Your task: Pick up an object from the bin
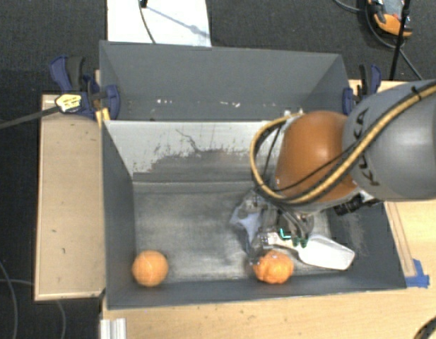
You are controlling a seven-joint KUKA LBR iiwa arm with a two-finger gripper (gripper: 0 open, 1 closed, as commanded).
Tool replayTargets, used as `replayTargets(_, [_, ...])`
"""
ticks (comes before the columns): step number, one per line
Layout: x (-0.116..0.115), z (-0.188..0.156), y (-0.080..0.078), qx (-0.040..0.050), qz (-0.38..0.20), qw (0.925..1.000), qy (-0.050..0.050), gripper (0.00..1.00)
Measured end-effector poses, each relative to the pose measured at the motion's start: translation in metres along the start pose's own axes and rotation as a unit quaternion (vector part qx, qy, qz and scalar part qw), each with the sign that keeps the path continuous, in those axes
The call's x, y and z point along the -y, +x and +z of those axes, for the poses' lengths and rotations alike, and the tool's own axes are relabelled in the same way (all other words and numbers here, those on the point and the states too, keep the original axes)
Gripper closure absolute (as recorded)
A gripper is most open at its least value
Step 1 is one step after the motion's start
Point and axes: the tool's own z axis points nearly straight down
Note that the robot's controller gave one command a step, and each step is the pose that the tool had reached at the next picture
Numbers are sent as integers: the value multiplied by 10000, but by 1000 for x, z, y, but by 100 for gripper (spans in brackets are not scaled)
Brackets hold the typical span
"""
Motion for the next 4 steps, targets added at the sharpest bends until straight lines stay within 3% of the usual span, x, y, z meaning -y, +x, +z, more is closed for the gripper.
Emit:
replayTargets(1, [0, -3, -2, 38, 10, 10000, -2, 0])
replayTargets(2, [49, 60, -41, 75, 372, 9993, -10, 100])
replayTargets(3, [49, 60, -41, 75, 373, 9993, -10, 100])
replayTargets(4, [8, -27, -56, 35, 215, 9998, -2, 100])
